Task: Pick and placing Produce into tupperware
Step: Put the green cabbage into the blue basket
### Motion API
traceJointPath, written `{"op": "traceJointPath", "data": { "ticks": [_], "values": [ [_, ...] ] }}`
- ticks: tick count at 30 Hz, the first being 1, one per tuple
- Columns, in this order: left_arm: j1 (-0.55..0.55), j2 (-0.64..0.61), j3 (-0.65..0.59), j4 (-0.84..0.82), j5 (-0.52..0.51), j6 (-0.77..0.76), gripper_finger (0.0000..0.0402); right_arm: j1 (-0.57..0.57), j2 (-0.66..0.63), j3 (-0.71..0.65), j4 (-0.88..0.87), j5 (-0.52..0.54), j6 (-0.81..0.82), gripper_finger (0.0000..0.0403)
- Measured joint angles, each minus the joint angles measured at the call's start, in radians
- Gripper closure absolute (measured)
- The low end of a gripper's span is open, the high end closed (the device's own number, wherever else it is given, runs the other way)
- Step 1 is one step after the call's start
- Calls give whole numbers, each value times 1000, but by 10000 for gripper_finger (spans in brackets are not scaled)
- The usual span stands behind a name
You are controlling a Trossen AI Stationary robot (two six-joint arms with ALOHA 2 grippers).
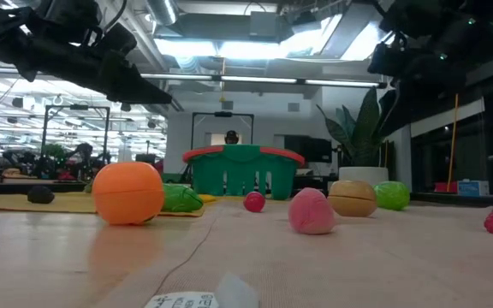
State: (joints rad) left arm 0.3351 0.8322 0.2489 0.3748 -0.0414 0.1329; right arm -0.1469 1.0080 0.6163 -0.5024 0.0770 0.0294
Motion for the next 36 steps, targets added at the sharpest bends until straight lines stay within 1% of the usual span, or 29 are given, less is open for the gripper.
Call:
{"op": "traceJointPath", "data": {
  "ticks": [6, 15, 22, 36],
  "values": [
    [0, 0, 0, 0, 1, 0, 338, 30, 43, 0, 4, -3, -25, 98],
    [0, 0, 0, 0, 1, 0, 351, 48, 195, 0, 39, 0, -38, 99],
    [0, 0, 0, 0, 1, 1, 362, 48, 283, 0, 45, 0, -34, 99],
    [0, 0, 0, 0, 1, 1, 377, 48, 356, 0, 62, -2, -37, 99]
  ]
}}
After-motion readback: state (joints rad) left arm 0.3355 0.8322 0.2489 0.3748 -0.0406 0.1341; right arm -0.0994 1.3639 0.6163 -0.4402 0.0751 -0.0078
